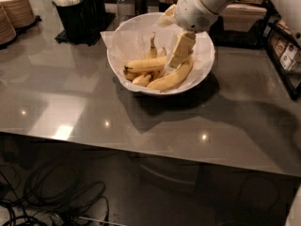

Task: Pick banana from white bowl

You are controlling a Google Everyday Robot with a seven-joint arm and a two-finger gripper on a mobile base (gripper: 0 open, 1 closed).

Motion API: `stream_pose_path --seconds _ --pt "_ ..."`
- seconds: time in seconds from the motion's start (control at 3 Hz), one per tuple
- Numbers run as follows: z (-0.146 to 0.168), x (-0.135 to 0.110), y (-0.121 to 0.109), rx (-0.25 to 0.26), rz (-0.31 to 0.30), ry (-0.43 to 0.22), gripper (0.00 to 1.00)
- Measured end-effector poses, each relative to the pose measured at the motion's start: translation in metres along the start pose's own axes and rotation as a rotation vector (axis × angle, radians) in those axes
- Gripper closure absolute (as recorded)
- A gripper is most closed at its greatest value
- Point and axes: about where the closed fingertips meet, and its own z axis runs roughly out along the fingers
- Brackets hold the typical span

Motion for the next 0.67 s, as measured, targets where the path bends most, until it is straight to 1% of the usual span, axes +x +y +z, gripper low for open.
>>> stream_pose_path --seconds 0.33,0.67 --pt "0.019 -0.001 -0.008 -0.004 -0.009 -0.008 0.18" --pt "0.032 0.006 -0.013 0.005 0.004 -0.009 0.22"
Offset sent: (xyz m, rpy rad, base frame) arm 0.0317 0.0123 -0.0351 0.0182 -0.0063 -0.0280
